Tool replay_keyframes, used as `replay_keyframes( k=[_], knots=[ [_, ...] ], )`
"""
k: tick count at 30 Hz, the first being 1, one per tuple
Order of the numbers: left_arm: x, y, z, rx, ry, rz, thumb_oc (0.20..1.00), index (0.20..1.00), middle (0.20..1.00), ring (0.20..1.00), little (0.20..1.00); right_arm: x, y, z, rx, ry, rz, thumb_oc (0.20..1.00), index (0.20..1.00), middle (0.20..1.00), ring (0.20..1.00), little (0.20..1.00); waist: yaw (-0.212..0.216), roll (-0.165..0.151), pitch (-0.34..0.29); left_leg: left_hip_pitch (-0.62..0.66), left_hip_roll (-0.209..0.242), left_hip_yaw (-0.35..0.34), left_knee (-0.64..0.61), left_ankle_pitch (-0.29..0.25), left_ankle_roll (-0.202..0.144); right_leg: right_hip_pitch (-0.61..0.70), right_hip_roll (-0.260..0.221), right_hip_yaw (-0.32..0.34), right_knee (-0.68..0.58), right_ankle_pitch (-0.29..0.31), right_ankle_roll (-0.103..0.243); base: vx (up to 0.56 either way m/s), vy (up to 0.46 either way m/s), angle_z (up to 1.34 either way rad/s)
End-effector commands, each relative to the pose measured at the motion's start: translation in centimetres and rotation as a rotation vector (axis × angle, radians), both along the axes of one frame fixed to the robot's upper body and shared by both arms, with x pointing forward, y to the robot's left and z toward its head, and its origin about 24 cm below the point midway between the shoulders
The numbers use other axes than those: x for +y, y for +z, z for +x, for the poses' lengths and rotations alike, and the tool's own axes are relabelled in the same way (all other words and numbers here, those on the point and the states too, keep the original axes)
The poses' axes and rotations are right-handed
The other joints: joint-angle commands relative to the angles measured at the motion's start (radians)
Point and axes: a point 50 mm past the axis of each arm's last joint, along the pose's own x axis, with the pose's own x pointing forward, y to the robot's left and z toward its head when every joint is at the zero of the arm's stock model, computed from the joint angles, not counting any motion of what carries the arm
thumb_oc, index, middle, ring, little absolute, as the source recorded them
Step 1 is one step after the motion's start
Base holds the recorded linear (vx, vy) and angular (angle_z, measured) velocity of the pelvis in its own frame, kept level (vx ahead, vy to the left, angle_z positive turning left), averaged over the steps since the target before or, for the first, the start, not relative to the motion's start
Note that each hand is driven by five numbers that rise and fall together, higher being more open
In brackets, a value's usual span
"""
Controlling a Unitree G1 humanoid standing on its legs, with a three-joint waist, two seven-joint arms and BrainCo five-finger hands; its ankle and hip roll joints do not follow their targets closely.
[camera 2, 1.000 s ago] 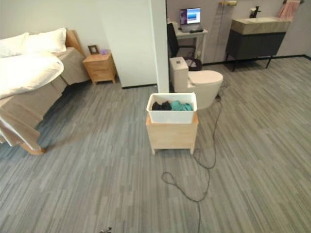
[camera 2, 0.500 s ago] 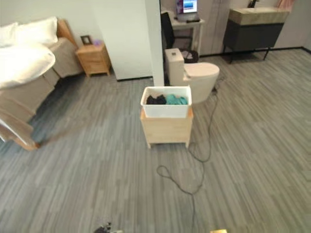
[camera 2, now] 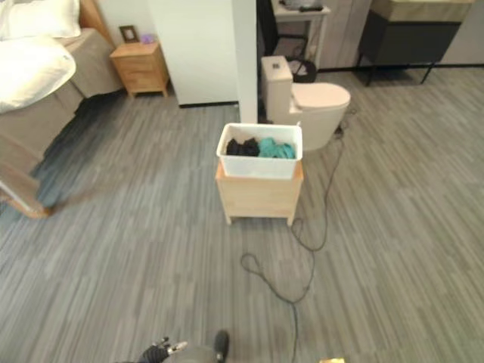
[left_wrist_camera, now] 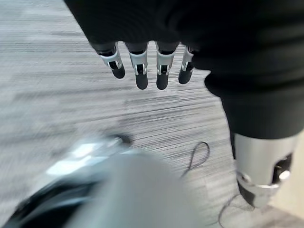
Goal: Grab the laundry basket,head to the washer,open it,put in the laundry and shut it.
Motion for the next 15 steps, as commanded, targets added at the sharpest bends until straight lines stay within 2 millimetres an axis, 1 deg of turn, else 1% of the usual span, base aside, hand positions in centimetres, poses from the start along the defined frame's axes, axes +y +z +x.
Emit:
replay_keyframes(
  k=[1,2,3,4,5,6,7,8,9,11,12,13,14,15],
  knots=[
    [1.4,0.8,1.4,-0.044,-0.022,0.055,1.000,1.000,1.000,1.000,1.000,0.6,0.6,4.7,-0.168,0.051,0.023,1.000,1.000,1.000,1.000,1.000,0.009,-0.014,0.062,-0.055,-0.005,-0.027,0.107,-0.046,-0.002,0.054,-0.092,0.013,-0.052,0.287,0.033,0.44,0.124,-0.21],
    [2.0,1.0,1.6,-0.055,-0.005,0.077,1.000,1.000,1.000,1.000,1.000,1.1,0.7,5.5,-0.207,0.064,0.036,1.000,1.000,1.000,1.000,1.000,-0.011,-0.003,0.075,0.009,-0.010,-0.035,0.082,-0.072,-0.004,0.008,-0.067,-0.002,-0.132,0.240,0.020,0.46,0.043,-0.23],
    [2.2,1.0,1.6,-0.054,-0.006,0.085,1.000,1.000,1.000,1.000,1.000,1.2,0.7,5.5,-0.209,0.068,0.037,1.000,1.000,1.000,1.000,1.000,-0.019,-0.004,0.079,0.033,-0.010,-0.039,0.074,-0.083,-0.008,-0.003,-0.056,-0.003,-0.185,0.228,0.017,0.47,-0.041,0.03],
    [2.3,1.0,1.7,-0.057,-0.007,0.099,1.000,1.000,1.000,1.000,1.000,1.3,0.7,5.4,-0.208,0.072,0.037,1.000,1.000,1.000,1.000,1.000,-0.031,-0.007,0.082,0.057,-0.011,-0.047,0.065,-0.099,-0.015,-0.029,-0.042,0.007,-0.276,0.230,0.016,0.36,-0.107,-0.01],
    [2.3,1.1,1.9,-0.059,-0.011,0.105,1.000,1.000,1.000,1.000,1.000,1.3,0.6,5.1,-0.198,0.072,0.039,1.000,1.000,1.000,1.000,1.000,-0.041,-0.012,0.085,0.081,-0.015,-0.057,0.062,-0.116,-0.021,-0.039,-0.034,0.032,-0.361,0.244,0.025,0.39,-0.141,-0.04],
    [2.3,1.1,2.1,-0.064,-0.015,0.109,1.000,1.000,1.000,1.000,1.000,1.3,0.5,4.6,-0.180,0.073,0.038,1.000,1.000,1.000,1.000,1.000,-0.051,-0.016,0.089,0.103,-0.020,-0.071,0.065,-0.137,-0.026,-0.052,-0.029,0.075,-0.449,0.270,0.039,0.45,-0.160,0.01],
    [2.2,1.2,2.5,-0.074,-0.020,0.115,1.000,1.000,1.000,1.000,1.000,1.3,0.3,3.9,-0.153,0.073,0.042,1.000,1.000,1.000,1.000,1.000,-0.063,-0.018,0.091,0.127,-0.020,-0.089,0.067,-0.156,-0.034,-0.077,-0.033,0.128,-0.516,0.308,0.053,0.32,-0.112,0.08],
    [2.2,1.2,2.5,-0.074,-0.020,0.116,1.000,1.000,1.000,1.000,1.000,1.4,0.3,3.9,-0.153,0.073,0.042,1.000,1.000,1.000,1.000,1.000,-0.063,-0.019,0.090,0.125,-0.021,-0.089,0.067,-0.154,-0.033,-0.078,-0.033,0.128,-0.518,0.310,0.054,0.42,-0.147,0.53],
    [1.9,1.2,2.7,-0.077,-0.031,0.110,1.000,1.000,1.000,1.000,1.000,1.4,0.1,3.0,-0.119,0.068,0.049,1.000,1.000,1.000,1.000,1.000,-0.076,-0.021,0.089,0.157,-0.021,-0.105,0.068,-0.175,-0.042,-0.098,-0.044,0.171,-0.610,0.351,0.076,0.40,-0.140,0.59],
    [1.6,1.1,2.7,-0.073,-0.039,0.104,1.000,1.000,1.000,1.000,1.000,1.3,-0.1,1.4,-0.069,0.049,0.053,1.000,1.000,1.000,1.000,1.000,-0.089,-0.024,0.076,0.200,-0.018,-0.124,0.068,-0.198,-0.052,-0.112,-0.057,0.168,-0.646,0.382,0.090,0.50,-0.195,0.52],
    [1.5,1.0,2.6,-0.073,-0.042,0.099,1.000,1.000,1.000,1.000,1.000,1.2,-0.2,0.6,-0.047,0.040,0.054,1.000,1.000,1.000,1.000,1.000,-0.096,-0.028,0.068,0.223,-0.016,-0.138,0.071,-0.209,-0.057,-0.097,-0.057,0.156,-0.652,0.393,0.093,0.46,-0.243,0.41],
    [1.5,1.0,2.4,-0.069,-0.050,0.101,1.000,1.000,1.000,1.000,1.000,1.2,-0.3,-0.5,-0.022,0.026,0.057,1.000,1.000,1.000,1.000,1.000,-0.097,-0.038,0.054,0.248,-0.011,-0.151,0.074,-0.222,-0.066,-0.085,-0.057,0.153,-0.631,0.395,0.090,0.45,-0.284,0.44],
    [1.3,0.8,2.2,-0.065,-0.042,0.093,1.000,1.000,1.000,1.000,1.000,1.1,-0.3,-0.9,-0.016,0.023,0.056,1.000,1.000,1.000,1.000,1.000,-0.100,-0.044,0.050,0.271,0.000,-0.157,0.079,-0.230,-0.069,-0.084,-0.048,0.160,-0.594,0.401,0.083,0.39,-0.296,0.43],
    [1.2,0.8,2.1,-0.062,-0.035,0.089,1.000,1.000,1.000,1.000,1.000,1.1,-0.3,-0.9,-0.018,0.023,0.054,1.000,1.000,1.000,1.000,1.000,-0.104,-0.041,0.047,0.280,0.021,-0.156,0.094,-0.221,-0.078,-0.092,-0.036,0.160,-0.567,0.395,0.075,0.34,-0.301,0.40]
  ],
)
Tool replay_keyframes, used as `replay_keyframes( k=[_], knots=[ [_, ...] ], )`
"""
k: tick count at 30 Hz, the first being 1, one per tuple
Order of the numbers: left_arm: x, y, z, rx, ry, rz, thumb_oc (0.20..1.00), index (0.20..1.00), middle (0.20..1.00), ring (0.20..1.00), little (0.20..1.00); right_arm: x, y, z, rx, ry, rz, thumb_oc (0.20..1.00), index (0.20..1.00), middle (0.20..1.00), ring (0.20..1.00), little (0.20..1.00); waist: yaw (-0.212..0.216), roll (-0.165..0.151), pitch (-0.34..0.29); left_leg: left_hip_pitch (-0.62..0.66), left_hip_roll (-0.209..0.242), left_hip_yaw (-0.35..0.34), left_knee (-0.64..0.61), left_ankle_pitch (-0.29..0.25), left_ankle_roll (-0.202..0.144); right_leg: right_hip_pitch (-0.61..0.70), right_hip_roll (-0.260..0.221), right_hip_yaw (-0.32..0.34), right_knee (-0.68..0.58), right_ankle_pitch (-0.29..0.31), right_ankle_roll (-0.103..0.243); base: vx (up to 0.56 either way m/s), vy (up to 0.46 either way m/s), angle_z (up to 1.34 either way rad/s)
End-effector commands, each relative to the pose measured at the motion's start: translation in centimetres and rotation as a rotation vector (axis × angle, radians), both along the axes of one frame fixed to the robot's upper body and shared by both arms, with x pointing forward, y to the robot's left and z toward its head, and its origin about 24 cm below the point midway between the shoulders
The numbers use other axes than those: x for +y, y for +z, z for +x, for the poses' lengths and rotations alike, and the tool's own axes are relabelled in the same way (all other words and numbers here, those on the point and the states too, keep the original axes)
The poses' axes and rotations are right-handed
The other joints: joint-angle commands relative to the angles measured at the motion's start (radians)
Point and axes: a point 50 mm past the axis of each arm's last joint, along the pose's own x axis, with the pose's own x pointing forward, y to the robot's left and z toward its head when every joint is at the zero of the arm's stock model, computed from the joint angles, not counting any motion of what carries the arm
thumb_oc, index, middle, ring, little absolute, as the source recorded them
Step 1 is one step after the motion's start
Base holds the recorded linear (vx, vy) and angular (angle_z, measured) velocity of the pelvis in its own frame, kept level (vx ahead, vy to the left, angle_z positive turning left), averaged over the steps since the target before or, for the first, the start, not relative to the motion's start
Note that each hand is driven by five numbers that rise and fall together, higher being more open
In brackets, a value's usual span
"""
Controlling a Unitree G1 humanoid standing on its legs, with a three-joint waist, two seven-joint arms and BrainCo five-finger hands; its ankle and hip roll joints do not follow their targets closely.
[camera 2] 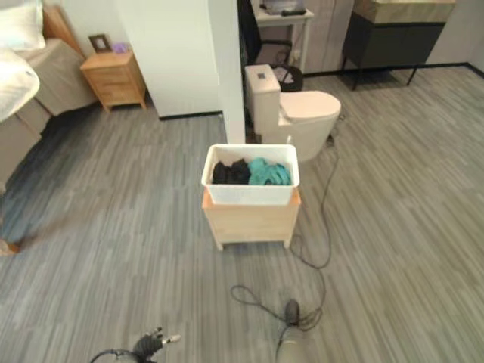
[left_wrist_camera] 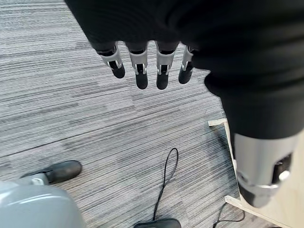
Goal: Grab the laundry basket,head to the washer,open it,put in the laundry and shut it.
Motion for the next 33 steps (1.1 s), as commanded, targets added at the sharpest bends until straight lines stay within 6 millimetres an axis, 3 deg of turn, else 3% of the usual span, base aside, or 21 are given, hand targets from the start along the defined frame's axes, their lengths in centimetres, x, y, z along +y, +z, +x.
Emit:
replay_keyframes(
  k=[1,3,4,5,6,8,10,14,16,19,21,23,25,26,27,31,33],
  knots=[
    [1.4,0.8,1.1,-0.060,-0.005,0.054,1.000,1.000,1.000,1.000,1.000,-0.6,0.2,0.3,-0.003,0.014,-0.008,1.000,1.000,1.000,1.000,1.000,0.006,-0.059,-0.023,-0.057,0.010,-0.035,0.151,0.048,0.009,0.048,-0.021,0.024,-0.010,0.040,0.021,0.33,-0.344,0.22],
    [1.5,0.7,0.8,-0.050,0.013,0.054,1.000,1.000,1.000,1.000,1.000,-0.2,0.1,0.5,-0.013,0.019,0.000,1.000,1.000,1.000,1.000,1.000,0.013,-0.065,-0.031,-0.140,0.069,-0.041,0.351,0.166,-0.018,0.077,0.023,0.011,0.034,-0.008,-0.022,0.34,-0.500,0.01],
    [1.6,1.0,1.5,-0.079,0.021,0.052,1.000,1.000,1.000,1.000,1.000,-0.4,0.4,2.3,-0.090,0.026,-0.011,1.000,1.000,1.000,1.000,1.000,0.028,-0.085,-0.005,-0.275,0.105,-0.050,0.622,0.279,-0.009,0.127,0.044,-0.009,0.027,-0.045,-0.072,0.21,-0.439,-0.03],
    [1.6,1.0,1.5,-0.079,0.021,0.053,1.000,1.000,1.000,1.000,1.000,-0.4,0.4,2.3,-0.090,0.026,-0.010,1.000,1.000,1.000,1.000,1.000,0.026,-0.087,-0.007,-0.279,0.103,-0.052,0.621,0.281,-0.008,0.125,0.041,-0.010,0.026,-0.044,-0.072,0.14,-0.402,0.08],
    [1.7,1.3,2.1,-0.108,0.027,0.051,1.000,1.000,1.000,1.000,1.000,-0.5,0.7,3.5,-0.137,0.037,-0.012,1.000,1.000,1.000,1.000,1.000,0.035,-0.101,0.011,-0.322,0.112,-0.048,0.701,0.312,0.002,0.145,0.054,-0.007,0.020,-0.060,-0.094,0.08,-0.237,0.05],
    [1.8,2.2,3.4,-0.177,0.035,0.046,1.000,1.000,1.000,1.000,1.000,-0.9,1.7,6.3,-0.265,0.063,-0.029,1.000,1.000,1.000,1.000,1.000,0.049,-0.123,0.036,-0.406,0.164,0.004,0.742,0.344,0.003,0.200,0.078,-0.008,-0.006,-0.096,-0.124,0.14,-0.307,-0.18],
    [1.8,2.5,3.8,-0.203,0.036,0.041,1.000,1.000,1.000,1.000,1.000,-1.3,2.2,7.1,-0.314,0.064,-0.034,1.000,1.000,1.000,1.000,1.000,0.051,-0.126,0.042,-0.422,0.183,0.037,0.697,0.327,-0.001,0.222,0.077,-0.018,-0.016,-0.107,-0.123,0.15,-0.104,0.01],
    [1.9,3.5,4.6,-0.286,0.035,0.029,1.000,1.000,1.000,1.000,1.000,-2.6,4.8,10.1,-0.502,0.068,-0.062,1.000,1.000,1.000,1.000,1.000,0.054,-0.135,0.041,-0.458,0.187,0.126,0.382,0.274,-0.022,0.278,0.050,-0.045,-0.046,-0.141,-0.094,0.21,0.040,0.22],
    [2.3,4.1,4.8,-0.327,0.063,0.027,1.000,1.000,1.000,1.000,1.000,-2.9,5.6,10.9,-0.562,0.063,-0.070,1.000,1.000,1.000,1.000,1.000,0.066,-0.124,0.041,-0.477,0.162,0.104,0.204,0.322,-0.040,0.304,0.053,-0.055,-0.048,-0.160,-0.086,0.24,0.121,0.05],
    [2.6,4.6,4.8,-0.372,0.113,0.021,1.000,1.000,1.000,1.000,1.000,-2.9,6.2,11.8,-0.622,0.031,-0.065,1.000,1.000,1.000,1.000,1.000,0.091,-0.100,0.040,-0.485,0.123,0.011,0.054,0.390,-0.066,0.362,0.073,-0.046,-0.063,-0.181,-0.072,0.29,0.161,-0.23],
    [3.0,5.0,4.8,-0.404,0.146,0.021,1.000,1.000,1.000,1.000,1.000,-2.7,6.6,12.5,-0.667,0.004,-0.048,1.000,1.000,1.000,1.000,1.000,0.100,-0.096,0.034,-0.501,0.108,-0.029,0.048,0.395,-0.073,0.387,0.067,-0.025,-0.071,-0.189,-0.065,0.28,0.180,-0.46],
    [3.3,5.1,4.5,-0.415,0.173,0.020,1.000,1.000,1.000,1.000,1.000,-2.4,6.9,13.0,-0.696,-0.011,-0.031,1.000,1.000,1.000,1.000,1.000,0.105,-0.090,0.014,-0.488,0.104,-0.023,0.059,0.373,-0.067,0.418,0.052,-0.011,-0.084,-0.201,-0.046,0.31,0.228,-0.37],
    [3.8,5.3,4.1,-0.419,0.177,0.033,1.000,1.000,1.000,1.000,1.000,-2.2,7.3,13.7,-0.732,-0.016,-0.022,1.000,1.000,1.000,1.000,1.000,0.114,-0.092,-0.005,-0.489,0.088,-0.009,0.105,0.337,-0.054,0.434,0.013,0.005,-0.083,-0.204,-0.023,0.36,0.359,-0.42],
    [4.2,5.5,3.9,-0.425,0.175,0.046,1.000,1.000,1.000,1.000,1.000,-1.9,7.9,14.4,-0.774,-0.018,-0.012,1.000,1.000,1.000,1.000,1.000,0.122,-0.094,-0.023,-0.481,0.060,0.005,0.133,0.296,-0.029,0.428,-0.028,0.024,-0.060,-0.205,-0.006,0.29,0.339,-0.36],
    [4.2,5.5,3.9,-0.425,0.175,0.046,1.000,1.000,1.000,1.000,1.000,-1.9,7.9,14.4,-0.774,-0.018,-0.011,1.000,1.000,1.000,1.000,1.000,0.123,-0.094,-0.023,-0.481,0.060,0.007,0.135,0.295,-0.028,0.427,-0.029,0.025,-0.060,-0.206,-0.005,0.27,0.349,-0.48],
    [4.8,6.4,4.9,-0.470,0.167,0.076,1.000,1.000,1.000,1.000,1.000,-1.2,8.6,15.8,-0.849,-0.076,0.018,1.000,1.000,1.000,1.000,1.000,0.127,-0.094,-0.027,-0.467,0.026,0.038,0.150,0.251,0.011,0.353,-0.057,0.054,0.072,-0.196,0.012,0.11,0.229,-0.46],
    [5.5,7.8,6.3,-0.545,0.195,0.110,1.000,1.000,1.000,1.000,1.000,0.0,9.8,18.3,-0.947,-0.129,0.076,1.000,1.000,1.000,1.000,1.000,0.128,-0.083,0.004,-0.444,0.018,0.073,0.158,0.222,0.042,0.235,-0.063,0.043,0.235,-0.136,0.022,0.04,0.251,-0.40]
  ],
)
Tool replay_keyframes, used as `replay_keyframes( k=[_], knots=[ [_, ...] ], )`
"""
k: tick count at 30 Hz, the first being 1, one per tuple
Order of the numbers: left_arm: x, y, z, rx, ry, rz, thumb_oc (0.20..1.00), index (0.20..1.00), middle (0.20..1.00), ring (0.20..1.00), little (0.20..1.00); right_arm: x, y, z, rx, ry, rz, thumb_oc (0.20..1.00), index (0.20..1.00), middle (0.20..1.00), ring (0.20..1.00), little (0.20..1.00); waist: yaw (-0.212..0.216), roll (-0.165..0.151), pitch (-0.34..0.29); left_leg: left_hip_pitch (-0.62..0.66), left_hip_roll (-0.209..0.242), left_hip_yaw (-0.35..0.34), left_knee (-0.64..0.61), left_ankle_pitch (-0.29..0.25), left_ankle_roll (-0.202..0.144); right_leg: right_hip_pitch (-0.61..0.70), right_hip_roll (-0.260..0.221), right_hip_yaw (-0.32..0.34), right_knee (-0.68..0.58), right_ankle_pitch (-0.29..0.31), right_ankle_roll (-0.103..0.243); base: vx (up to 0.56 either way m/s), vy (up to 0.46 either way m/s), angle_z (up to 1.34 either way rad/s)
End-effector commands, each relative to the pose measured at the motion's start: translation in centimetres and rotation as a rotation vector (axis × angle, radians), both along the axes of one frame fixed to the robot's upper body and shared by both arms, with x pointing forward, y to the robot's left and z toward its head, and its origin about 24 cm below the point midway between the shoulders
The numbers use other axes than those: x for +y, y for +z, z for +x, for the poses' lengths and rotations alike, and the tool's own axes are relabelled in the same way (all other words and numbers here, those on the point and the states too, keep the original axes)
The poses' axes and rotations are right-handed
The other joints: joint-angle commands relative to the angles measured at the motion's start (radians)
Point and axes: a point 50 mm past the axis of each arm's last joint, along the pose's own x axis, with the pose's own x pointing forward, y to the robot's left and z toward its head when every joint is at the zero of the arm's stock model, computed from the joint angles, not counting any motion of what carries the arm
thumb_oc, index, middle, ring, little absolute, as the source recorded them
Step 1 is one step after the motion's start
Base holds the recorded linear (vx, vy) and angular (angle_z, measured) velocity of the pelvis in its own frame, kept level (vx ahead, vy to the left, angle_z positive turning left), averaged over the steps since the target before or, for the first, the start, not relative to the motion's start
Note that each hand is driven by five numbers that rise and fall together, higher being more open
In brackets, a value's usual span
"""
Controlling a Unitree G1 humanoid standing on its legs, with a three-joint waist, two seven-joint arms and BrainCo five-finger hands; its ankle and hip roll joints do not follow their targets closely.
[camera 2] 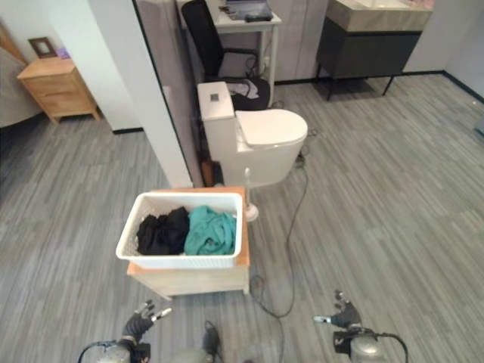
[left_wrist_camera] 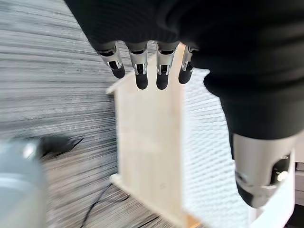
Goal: Grab the laundry basket,head to the washer,open it,put in the laundry and shut it.
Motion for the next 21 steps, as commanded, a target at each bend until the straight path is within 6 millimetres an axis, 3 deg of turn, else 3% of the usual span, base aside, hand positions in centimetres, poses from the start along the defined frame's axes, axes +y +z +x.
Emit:
replay_keyframes(
  k=[1,4,5,8,11,14,17,21],
  knots=[
    [3.7,4.0,2.3,-0.204,0.073,0.138,1.000,1.000,1.000,1.000,1.000,0.5,3.5,3.8,-0.250,-0.060,0.084,1.000,1.000,1.000,1.000,1.000,0.041,-0.036,-0.008,-0.024,0.019,0.027,0.099,-0.080,-0.029,-0.090,-0.320,-0.046,0.033,0.149,0.063,0.07,0.219,-0.51],
    [4.1,4.9,2.7,-0.248,0.099,0.152,1.000,1.000,1.000,1.000,1.000,0.4,4.1,4.1,-0.283,-0.073,0.094,1.000,1.000,1.000,1.000,1.000,0.037,-0.035,-0.006,-0.006,0.012,0.026,0.082,-0.083,-0.031,-0.088,-0.318,-0.071,-0.019,0.154,0.056,0.07,0.046,-0.28],
    [4.7,5.8,3.0,-0.295,0.147,0.163,1.000,1.000,1.000,1.000,1.000,0.4,4.8,4.8,-0.324,-0.088,0.096,1.000,1.000,1.000,1.000,1.000,0.036,-0.032,0.002,0.007,0.011,0.030,0.070,-0.085,-0.034,-0.115,-0.332,-0.094,-0.068,0.195,0.064,0.07,0.000,0.07],
    [5.0,7.8,4.0,-0.394,0.196,0.223,1.000,1.000,1.000,1.000,1.000,0.1,6.2,4.9,-0.404,-0.132,0.113,1.000,1.000,1.000,1.000,1.000,0.033,-0.046,0.006,0.026,-0.007,0.000,0.055,-0.089,-0.033,-0.088,-0.304,-0.039,-0.128,0.187,0.064,0.11,-0.009,0.41],
    [5.3,9.3,4.0,-0.442,0.188,0.312,1.000,1.000,1.000,1.000,1.000,0.0,7.2,5.0,-0.441,-0.098,0.094,1.000,1.000,1.000,1.000,1.000,0.051,-0.067,-0.020,0.048,-0.008,0.013,0.024,-0.089,-0.040,-0.030,-0.318,-0.092,-0.205,0.216,0.072,0.11,-0.045,0.60],
    [6.3,10.8,3.0,-0.453,0.174,0.472,1.000,1.000,1.000,1.000,1.000,0.1,7.7,4.4,-0.442,-0.039,0.085,1.000,1.000,1.000,1.000,1.000,0.074,-0.088,-0.049,0.073,-0.001,-0.003,-0.017,-0.080,-0.052,0.018,-0.307,-0.121,-0.249,0.204,0.071,0.11,-0.061,0.00],
    [7.1,11.2,2.5,-0.413,0.176,0.590,1.000,1.000,1.000,1.000,1.000,0.7,7.8,4.3,-0.440,-0.021,0.126,1.000,1.000,1.000,1.000,1.000,0.082,-0.097,-0.065,0.093,0.002,-0.012,-0.049,-0.072,-0.058,0.041,-0.297,-0.129,-0.271,0.195,0.069,0.10,-0.041,0.12],
    [7.7,11.1,2.6,-0.365,0.161,0.610,1.000,1.000,1.000,1.000,1.000,1.3,7.6,4.8,-0.417,-0.010,0.169,1.000,1.000,1.000,1.000,1.000,0.090,-0.098,-0.078,0.114,0.005,-0.016,-0.075,-0.067,-0.063,0.059,-0.291,-0.139,-0.285,0.189,0.069,0.07,-0.008,0.05]
  ],
)
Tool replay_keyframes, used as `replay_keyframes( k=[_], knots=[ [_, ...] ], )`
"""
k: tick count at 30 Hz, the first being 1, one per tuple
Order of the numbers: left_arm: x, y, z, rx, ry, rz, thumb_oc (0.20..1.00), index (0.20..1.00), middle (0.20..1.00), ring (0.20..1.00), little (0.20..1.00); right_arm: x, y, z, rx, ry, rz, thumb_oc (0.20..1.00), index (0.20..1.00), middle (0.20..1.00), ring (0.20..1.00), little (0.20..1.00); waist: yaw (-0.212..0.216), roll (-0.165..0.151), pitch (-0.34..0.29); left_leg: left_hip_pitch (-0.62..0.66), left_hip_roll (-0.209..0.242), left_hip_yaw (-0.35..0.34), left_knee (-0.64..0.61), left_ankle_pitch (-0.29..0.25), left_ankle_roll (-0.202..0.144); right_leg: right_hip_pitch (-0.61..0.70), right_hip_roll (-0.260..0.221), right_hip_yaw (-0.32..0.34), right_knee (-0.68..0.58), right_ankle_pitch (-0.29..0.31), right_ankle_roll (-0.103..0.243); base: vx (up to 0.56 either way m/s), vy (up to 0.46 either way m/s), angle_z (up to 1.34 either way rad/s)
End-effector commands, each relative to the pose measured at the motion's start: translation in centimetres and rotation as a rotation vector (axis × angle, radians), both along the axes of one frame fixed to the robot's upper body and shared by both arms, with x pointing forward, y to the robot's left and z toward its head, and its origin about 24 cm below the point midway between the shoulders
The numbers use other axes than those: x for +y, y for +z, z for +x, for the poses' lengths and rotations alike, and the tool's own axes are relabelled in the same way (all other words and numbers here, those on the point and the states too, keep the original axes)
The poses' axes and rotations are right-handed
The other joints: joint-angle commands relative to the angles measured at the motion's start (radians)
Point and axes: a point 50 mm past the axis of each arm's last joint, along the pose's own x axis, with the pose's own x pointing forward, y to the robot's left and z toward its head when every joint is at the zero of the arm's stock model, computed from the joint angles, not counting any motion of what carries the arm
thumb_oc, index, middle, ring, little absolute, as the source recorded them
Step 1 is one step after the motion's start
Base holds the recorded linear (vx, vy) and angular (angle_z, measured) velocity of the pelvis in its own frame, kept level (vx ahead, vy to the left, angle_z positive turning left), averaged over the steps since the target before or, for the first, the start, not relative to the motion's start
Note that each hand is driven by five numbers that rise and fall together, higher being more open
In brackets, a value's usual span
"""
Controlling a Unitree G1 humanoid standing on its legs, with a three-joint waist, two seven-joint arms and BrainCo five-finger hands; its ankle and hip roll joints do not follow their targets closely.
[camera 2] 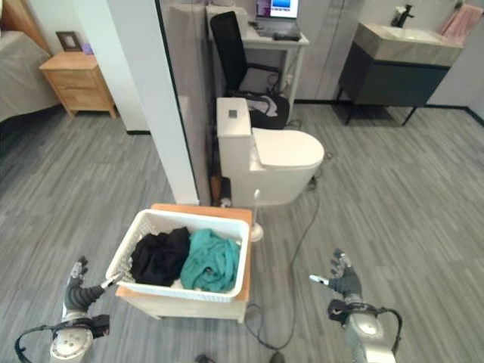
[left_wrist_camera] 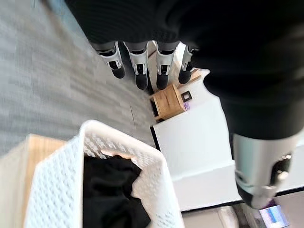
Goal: Grab the laundry basket,head to the washer,open it,put in the laundry and shut it.
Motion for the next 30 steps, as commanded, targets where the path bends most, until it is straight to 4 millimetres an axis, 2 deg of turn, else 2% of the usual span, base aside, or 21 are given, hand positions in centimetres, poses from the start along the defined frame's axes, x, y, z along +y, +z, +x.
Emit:
replay_keyframes(
  k=[1,2,3,4,5,6,7,8,9,12,16,17,18,19,22,24,26,30],
  knots=[
    [2.0,2.3,1.8,-0.027,-0.009,0.117,1.000,1.000,1.000,1.000,1.000,0.2,1.7,1.9,-0.068,0.035,0.028,1.000,1.000,1.000,1.000,1.000,0.022,-0.018,-0.042,-0.036,-0.033,0.030,0.008,-0.016,0.032,0.070,-0.066,-0.051,0.030,-0.015,0.054,0.06,0.009,0.04],
    [2.6,2.5,2.2,-0.006,-0.012,0.147,1.000,1.000,1.000,1.000,1.000,0.4,1.8,2.4,-0.064,0.050,0.035,1.000,1.000,1.000,1.000,1.000,0.024,-0.018,-0.043,-0.034,-0.032,0.029,0.006,-0.015,0.030,0.072,-0.065,-0.054,0.029,-0.016,0.054,0.06,0.019,0.06],
    [3.6,3.3,3.6,0.033,-0.032,0.209,1.000,1.000,1.000,1.000,1.000,0.9,2.0,3.4,-0.059,0.082,0.030,1.000,1.000,1.000,1.000,1.000,0.028,-0.018,-0.045,-0.038,-0.031,0.027,0.003,-0.013,0.028,0.068,-0.061,-0.052,0.028,-0.018,0.054,0.04,0.017,0.05],
    [3.6,3.4,3.7,0.031,-0.033,0.210,1.000,1.000,1.000,1.000,1.000,0.9,2.1,3.5,-0.061,0.081,0.031,1.000,1.000,1.000,1.000,1.000,0.029,-0.019,-0.043,-0.039,-0.031,0.027,0.003,-0.013,0.028,0.068,-0.061,-0.052,0.028,-0.019,0.054,0.01,0.014,0.04],
    [4.2,4.0,4.6,0.044,-0.038,0.236,1.000,1.000,1.000,1.000,1.000,1.2,2.2,4.2,-0.050,0.102,0.021,1.000,1.000,1.000,1.000,1.000,0.031,-0.020,-0.042,-0.044,-0.030,0.025,0.003,-0.010,0.026,0.064,-0.060,-0.053,0.028,-0.018,0.054,-0.06,-0.009,0.04],
    [4.8,6.1,7.3,0.020,-0.048,0.289,1.000,1.000,1.000,1.000,1.000,1.8,2.6,5.6,-0.049,0.135,0.026,1.000,1.000,1.000,1.000,1.000,0.035,-0.024,-0.024,-0.060,-0.028,0.021,0.003,-0.001,0.024,0.049,-0.057,-0.056,0.029,-0.016,0.055,-0.06,-0.009,0.05],
    [4.8,6.2,7.4,0.017,-0.049,0.290,1.000,1.000,1.000,1.000,1.000,1.8,2.7,5.7,-0.052,0.134,0.027,1.000,1.000,1.000,1.000,1.000,0.036,-0.025,-0.022,-0.061,-0.028,0.020,0.004,0.000,0.024,0.048,-0.057,-0.057,0.030,-0.016,0.054,-0.21,-0.060,0.10],
    [5.4,9.2,10.6,-0.037,-0.033,0.342,1.000,1.000,1.000,1.000,1.000,3.1,3.6,7.4,-0.077,0.177,0.043,1.000,1.000,1.000,1.000,1.000,0.037,-0.031,0.018,-0.101,-0.022,0.013,0.009,0.012,0.021,0.015,-0.055,-0.057,0.036,-0.012,0.053,-0.16,-0.048,0.16],
    [5.4,9.3,10.8,-0.041,-0.034,0.343,1.000,1.000,1.000,1.000,1.000,3.0,3.7,7.5,-0.081,0.175,0.045,1.000,1.000,1.000,1.000,1.000,0.038,-0.032,0.020,-0.104,-0.022,0.012,0.010,0.013,0.021,0.013,-0.055,-0.058,0.038,-0.012,0.053,-0.24,-0.065,0.22],
    [4.6,14.9,15.8,-0.157,-0.042,0.380,1.000,1.000,1.000,1.000,1.000,4.9,5.3,10.0,-0.125,0.219,0.056,1.000,1.000,1.000,1.000,1.000,0.041,-0.040,0.099,-0.184,-0.019,-0.006,0.032,0.036,0.018,-0.050,-0.058,-0.064,0.060,0.001,0.052,-0.24,-0.061,0.27],
    [3.3,19.4,19.9,-0.195,-0.054,0.357,1.000,1.000,1.000,1.000,1.000,6.9,6.7,12.3,-0.144,0.243,0.080,1.000,1.000,1.000,1.000,1.000,0.033,-0.034,0.174,-0.261,-0.020,-0.019,0.071,0.056,0.014,-0.102,-0.064,-0.074,0.085,0.016,0.053,-0.17,-0.024,0.17],
    [3.3,19.6,20.0,-0.199,-0.057,0.359,1.000,1.000,1.000,1.000,1.000,6.9,6.8,12.4,-0.148,0.240,0.082,1.000,1.000,1.000,1.000,1.000,0.035,-0.036,0.176,-0.263,-0.020,-0.020,0.073,0.055,0.014,-0.103,-0.065,-0.075,0.086,0.015,0.053,-0.09,0.002,0.22],
    [2.7,21.2,21.5,-0.167,-0.060,0.360,1.000,1.000,1.000,1.000,1.000,7.4,7.1,13.3,-0.133,0.224,0.119,1.000,1.000,1.000,1.000,1.000,0.029,-0.032,0.199,-0.288,-0.020,-0.021,0.082,0.062,0.011,-0.123,-0.068,-0.079,0.093,0.021,0.056,-0.08,0.009,0.18],
    [2.3,21.8,22.1,-0.155,-0.064,0.337,1.000,1.000,1.000,1.000,1.000,7.7,7.2,13.8,-0.121,0.216,0.127,1.000,1.000,1.000,1.000,1.000,0.027,-0.030,0.211,-0.300,-0.021,-0.022,0.086,0.067,0.009,-0.134,-0.069,-0.081,0.097,0.025,0.057,-0.10,0.007,0.07],
    [0.9,25.2,23.4,-0.177,-0.077,0.354,1.000,1.000,1.000,1.000,1.000,8.3,7.3,14.8,-0.094,0.198,0.153,1.000,1.000,1.000,1.000,1.000,0.021,-0.024,0.236,-0.323,-0.019,-0.023,0.089,0.080,0.004,-0.153,-0.071,-0.087,0.103,0.032,0.060,-0.05,0.003,0.12],
    [-0.2,26.8,23.9,-0.199,-0.087,0.387,1.000,1.000,1.000,1.000,1.000,8.6,7.5,15.1,-0.092,0.186,0.174,1.000,1.000,1.000,1.000,1.000,0.020,-0.023,0.250,-0.336,-0.020,-0.027,0.090,0.087,0.001,-0.164,-0.071,-0.088,0.105,0.036,0.061,-0.03,-0.008,0.13],
    [-0.9,27.7,24.2,-0.214,-0.093,0.405,1.000,1.000,1.000,1.000,1.000,8.8,7.8,15.4,-0.095,0.171,0.201,1.000,1.000,1.000,1.000,1.000,0.018,-0.022,0.259,-0.347,-0.019,-0.030,0.091,0.092,-0.002,-0.173,-0.071,-0.093,0.104,0.041,0.064,-0.02,-0.010,0.08],
    [-0.5,28.7,24.1,-0.167,-0.074,0.497,1.000,1.000,1.000,1.000,1.000,9.2,8.5,16.0,-0.103,0.173,0.205,1.000,1.000,1.000,1.000,1.000,0.018,-0.027,0.279,-0.365,-0.014,-0.026,0.102,0.091,-0.002,-0.194,-0.066,-0.088,0.104,0.048,0.064,-0.02,-0.005,0.05]
  ],
)
